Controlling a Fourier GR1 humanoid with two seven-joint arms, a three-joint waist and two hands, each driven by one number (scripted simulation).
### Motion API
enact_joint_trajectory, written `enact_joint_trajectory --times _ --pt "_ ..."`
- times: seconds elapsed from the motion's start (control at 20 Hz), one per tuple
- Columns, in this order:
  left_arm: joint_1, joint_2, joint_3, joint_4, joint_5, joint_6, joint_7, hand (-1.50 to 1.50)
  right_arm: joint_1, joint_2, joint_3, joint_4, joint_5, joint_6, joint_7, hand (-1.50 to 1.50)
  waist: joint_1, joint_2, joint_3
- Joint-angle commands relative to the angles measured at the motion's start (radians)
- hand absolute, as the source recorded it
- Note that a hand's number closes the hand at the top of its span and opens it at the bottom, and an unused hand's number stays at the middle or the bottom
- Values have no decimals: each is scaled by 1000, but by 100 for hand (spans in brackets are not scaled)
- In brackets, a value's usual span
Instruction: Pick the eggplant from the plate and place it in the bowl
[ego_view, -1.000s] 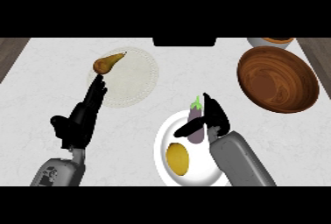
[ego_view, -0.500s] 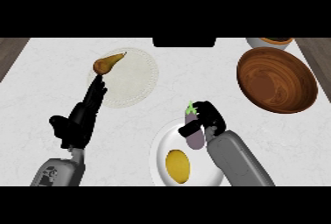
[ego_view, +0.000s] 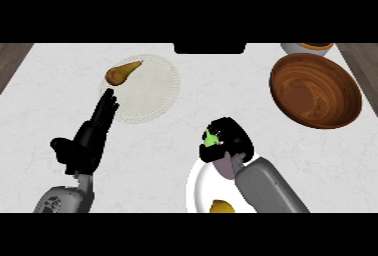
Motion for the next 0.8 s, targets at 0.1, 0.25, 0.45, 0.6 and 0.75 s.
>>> enact_joint_trajectory --times 0.1,0.25,0.45,0.6,0.75 --pt "-22 13 10 9 9 -25 4 0 89 -11 22 -141 41 -152 -373 150 -11 3 5" --pt "8 -16 -16 -33 -23 15 28 0 161 -21 45 -229 59 -178 -426 150 -5 0 4" --pt "-32 -10 4 -24 -15 13 64 0 174 -15 29 -332 59 -245 -557 150 -7 0 4" --pt "6 -40 -14 19 -23 9 -7 0 167 2 60 -402 161 -318 -543 150 -8 0 3" --pt "23 -13 -1 -65 -14 7 58 0 125 -56 46 -541 263 -302 -447 150 -5 -4 2"
